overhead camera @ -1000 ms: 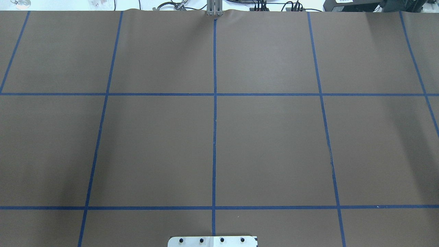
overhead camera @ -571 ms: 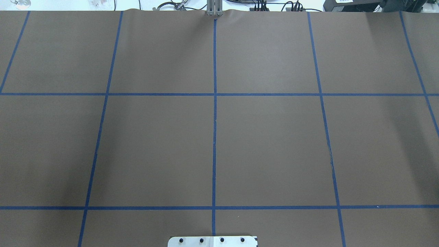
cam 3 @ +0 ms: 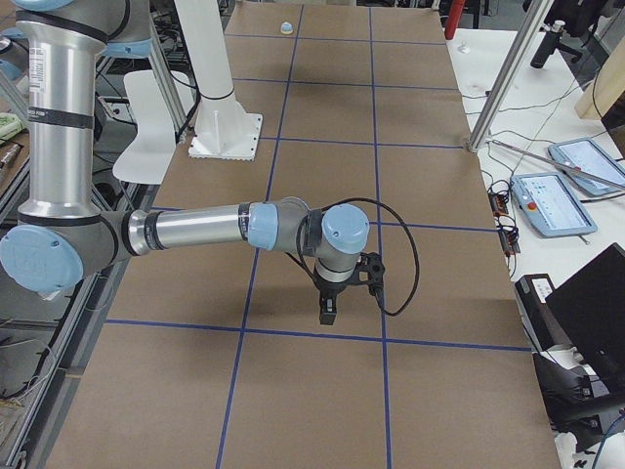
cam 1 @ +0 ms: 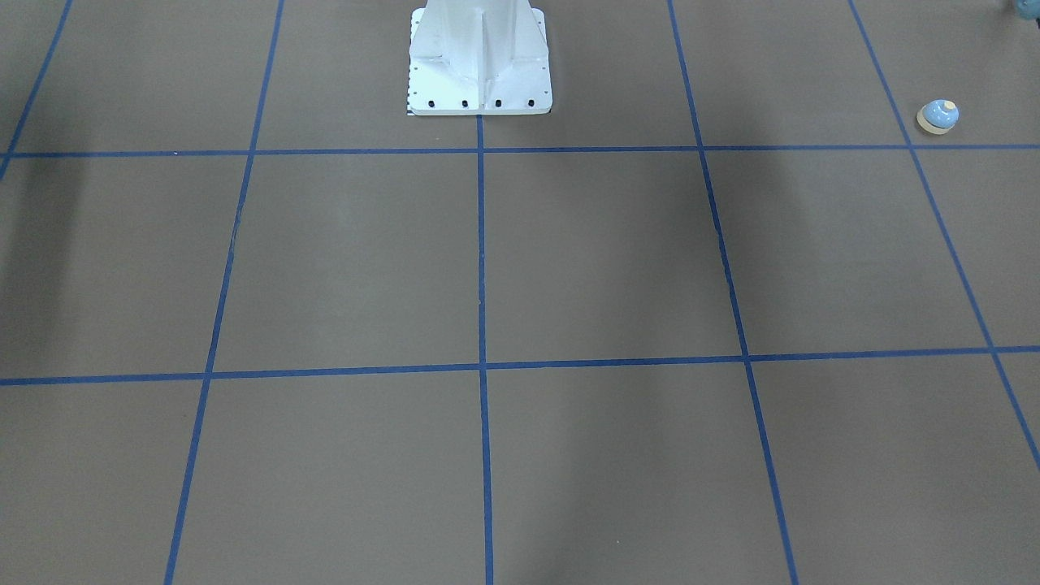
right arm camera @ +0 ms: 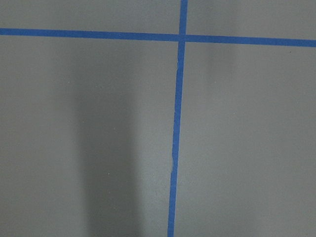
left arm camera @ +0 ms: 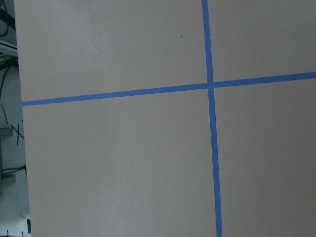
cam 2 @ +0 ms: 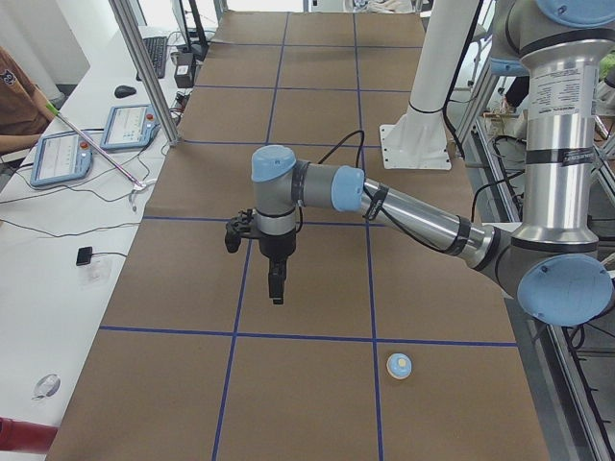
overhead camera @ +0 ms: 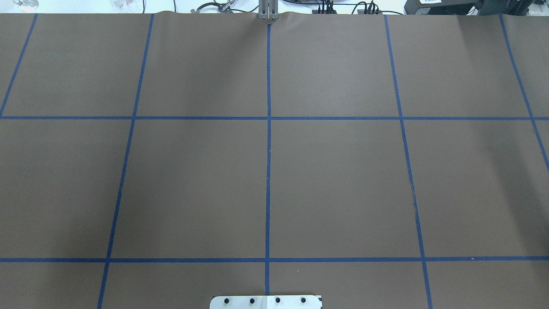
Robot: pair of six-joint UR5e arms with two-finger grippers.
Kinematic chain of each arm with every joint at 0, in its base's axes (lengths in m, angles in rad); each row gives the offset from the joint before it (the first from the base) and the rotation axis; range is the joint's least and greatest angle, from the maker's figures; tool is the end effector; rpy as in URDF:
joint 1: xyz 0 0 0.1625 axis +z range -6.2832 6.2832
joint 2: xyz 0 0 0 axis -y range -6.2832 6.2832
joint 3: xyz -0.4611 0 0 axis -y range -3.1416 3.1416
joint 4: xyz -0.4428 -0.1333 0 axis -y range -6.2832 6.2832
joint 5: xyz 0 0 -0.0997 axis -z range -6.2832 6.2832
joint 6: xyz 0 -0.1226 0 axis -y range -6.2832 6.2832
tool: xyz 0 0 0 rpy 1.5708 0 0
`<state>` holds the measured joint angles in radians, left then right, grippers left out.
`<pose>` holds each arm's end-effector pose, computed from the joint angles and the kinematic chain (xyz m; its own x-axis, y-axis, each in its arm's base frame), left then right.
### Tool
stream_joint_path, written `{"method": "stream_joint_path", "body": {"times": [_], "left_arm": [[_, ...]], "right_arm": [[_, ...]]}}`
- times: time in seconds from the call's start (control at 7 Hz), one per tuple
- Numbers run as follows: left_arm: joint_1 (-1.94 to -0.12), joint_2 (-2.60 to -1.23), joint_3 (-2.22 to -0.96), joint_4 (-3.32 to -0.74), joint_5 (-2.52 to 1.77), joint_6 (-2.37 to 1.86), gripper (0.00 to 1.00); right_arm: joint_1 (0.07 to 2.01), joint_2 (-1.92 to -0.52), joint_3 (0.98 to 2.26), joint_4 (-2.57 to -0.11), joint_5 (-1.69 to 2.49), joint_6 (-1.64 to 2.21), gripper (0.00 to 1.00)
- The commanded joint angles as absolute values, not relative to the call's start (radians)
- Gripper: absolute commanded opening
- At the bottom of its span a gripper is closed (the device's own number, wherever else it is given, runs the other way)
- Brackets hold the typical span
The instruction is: Place and press bell with both arms
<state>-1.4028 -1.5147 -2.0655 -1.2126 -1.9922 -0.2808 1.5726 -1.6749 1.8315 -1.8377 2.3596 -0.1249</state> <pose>-0.0012 -0.4905 0.5383 0.9053 -0.0946 -0.4140 0.0877 0.9955 -0.0358 0.0472 -0.4790 0.6489 0.6993 -0.0451 0.7134 0.0860 0.9961 -0.0214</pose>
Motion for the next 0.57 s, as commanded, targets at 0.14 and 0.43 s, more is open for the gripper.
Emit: {"method": "stream_joint_path", "body": {"times": [0.14, 0.43], "left_arm": [[-1.062, -1.441, -2.262, -1.036, -1.732, -1.064, 1.0], [-0.832, -1.347, -2.266, -1.035, -1.665, -1.547, 1.0]], "right_arm": [[1.574, -1.675, 1.861, -1.841, 2.358, -0.117, 1.0], [1.574, -1.671, 1.861, -1.842, 2.355, -0.115, 1.0]]}}
